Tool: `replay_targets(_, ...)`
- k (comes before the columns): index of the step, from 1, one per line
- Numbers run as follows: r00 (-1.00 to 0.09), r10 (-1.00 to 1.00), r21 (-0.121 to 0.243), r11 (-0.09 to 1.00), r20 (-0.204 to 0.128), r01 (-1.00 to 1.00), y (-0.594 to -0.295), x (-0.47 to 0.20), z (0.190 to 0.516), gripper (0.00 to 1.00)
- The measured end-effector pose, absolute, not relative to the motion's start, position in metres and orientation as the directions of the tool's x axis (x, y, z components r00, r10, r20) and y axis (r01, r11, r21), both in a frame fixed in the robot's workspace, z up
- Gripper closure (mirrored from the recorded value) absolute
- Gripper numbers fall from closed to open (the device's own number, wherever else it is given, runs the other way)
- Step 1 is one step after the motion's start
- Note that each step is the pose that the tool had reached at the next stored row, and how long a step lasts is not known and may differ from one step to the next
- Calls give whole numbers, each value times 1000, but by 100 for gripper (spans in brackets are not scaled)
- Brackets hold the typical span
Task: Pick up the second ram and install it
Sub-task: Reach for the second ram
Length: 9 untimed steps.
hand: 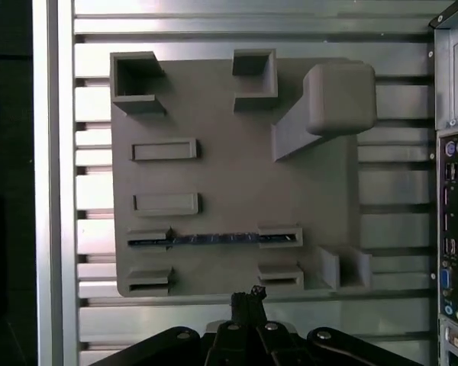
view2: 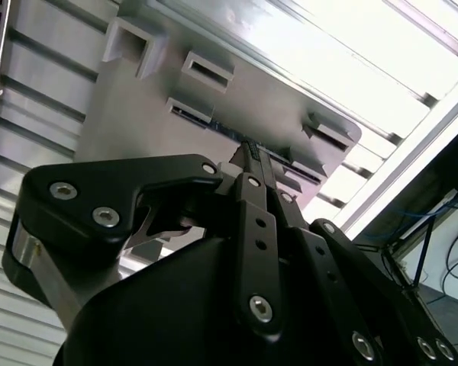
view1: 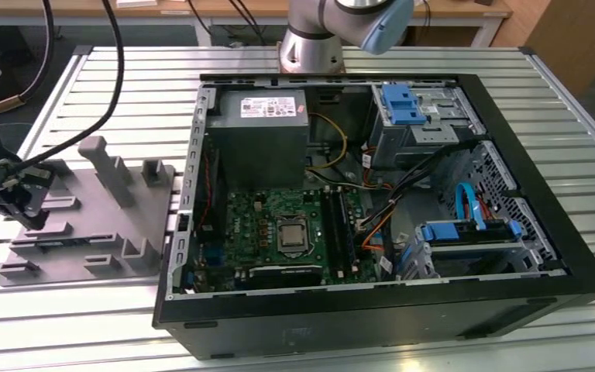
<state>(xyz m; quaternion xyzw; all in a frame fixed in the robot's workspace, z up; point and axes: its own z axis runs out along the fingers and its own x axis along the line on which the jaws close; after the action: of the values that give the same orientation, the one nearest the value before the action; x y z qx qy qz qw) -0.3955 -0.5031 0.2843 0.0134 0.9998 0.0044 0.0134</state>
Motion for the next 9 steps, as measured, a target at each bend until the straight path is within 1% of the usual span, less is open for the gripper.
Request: replay_targets(9, -999, -30, 9, 999, -27, -31, -498, -396, 269, 90)
